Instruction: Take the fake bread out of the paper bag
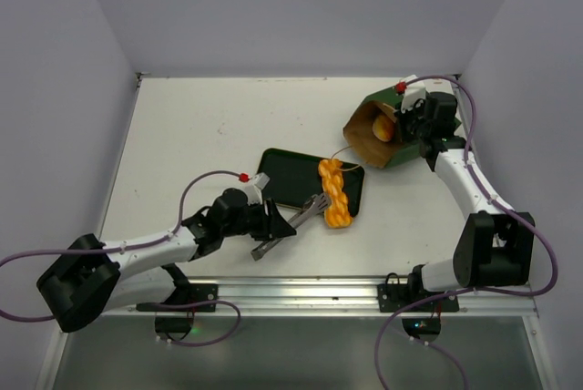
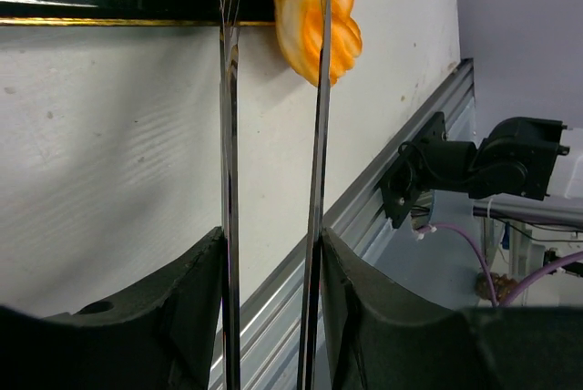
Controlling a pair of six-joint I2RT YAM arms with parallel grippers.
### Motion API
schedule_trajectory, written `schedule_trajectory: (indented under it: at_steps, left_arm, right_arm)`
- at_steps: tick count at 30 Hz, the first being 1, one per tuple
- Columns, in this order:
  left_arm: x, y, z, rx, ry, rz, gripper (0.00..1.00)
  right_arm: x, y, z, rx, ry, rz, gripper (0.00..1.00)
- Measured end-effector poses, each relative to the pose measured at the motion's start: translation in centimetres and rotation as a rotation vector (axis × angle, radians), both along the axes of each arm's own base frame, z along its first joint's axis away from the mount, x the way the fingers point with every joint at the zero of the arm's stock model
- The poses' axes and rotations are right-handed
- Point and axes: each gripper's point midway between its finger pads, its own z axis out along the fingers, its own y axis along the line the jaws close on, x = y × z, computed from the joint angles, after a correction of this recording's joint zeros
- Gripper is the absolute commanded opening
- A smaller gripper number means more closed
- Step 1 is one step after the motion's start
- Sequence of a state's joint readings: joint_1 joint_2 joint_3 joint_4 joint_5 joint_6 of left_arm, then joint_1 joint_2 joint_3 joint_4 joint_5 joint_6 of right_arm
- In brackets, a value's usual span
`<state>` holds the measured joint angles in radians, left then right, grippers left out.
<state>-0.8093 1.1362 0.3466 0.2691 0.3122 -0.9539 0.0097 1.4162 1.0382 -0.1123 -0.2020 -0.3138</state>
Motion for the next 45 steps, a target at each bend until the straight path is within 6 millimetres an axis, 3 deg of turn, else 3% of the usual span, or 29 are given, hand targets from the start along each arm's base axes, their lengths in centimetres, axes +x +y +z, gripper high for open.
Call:
schedule_trajectory:
  at_steps: [6,11,15,19,23,31,36,40,45]
  left_arm:
    - [1.4,0.9,0.3,0.039,0.004,0.062,0.47]
    - [2.4,1.5,1.9,0.044,-0.042,0.096,0.45]
    - [2.9,1.4,4.6,0.012,-0.113,0.090,0.43]
    - [3.6,0.4,8.8,-0.057,-0.196,0.065,0.43]
    - [4.2,-1.2,10.8,-0.112,-0.217,0.028,0.43]
    - [7.1,-6.9,9.3,-0.142,-0.112,-0.078,0.43]
    - [10.0,-10.5,9.9,-0.174,-0.083,-0.107,0.43]
    - [12.0,-12.7,9.8,-0.186,-0.058,-0.110,0.43]
    - [13.7,-14.4,7.6,-0.162,0.013,-0.091,0.43]
  right_arm:
    - [0.0,0.0,0.0,0.000,0.000,0.001,0.02]
    - [0.0,0.0,0.0,0.001,-0.001,0.001,0.02]
    - [-0.1,0.2,0.2,0.007,-0.003,0.013,0.04]
    - [-0.2,0.5,0.1,0.010,0.001,0.031,0.03]
    - [-0.6,0.1,0.0,0.014,-0.005,0.056,0.01]
    - [-2.6,-0.5,-0.1,0.010,-0.042,0.108,0.01]
    - [-2.5,-0.2,0.1,0.015,-0.053,0.128,0.01]
    - [-2.3,-0.2,0.4,0.013,-0.068,0.131,0.01]
    - [-2.2,-0.2,0.6,0.012,-0.077,0.131,0.02]
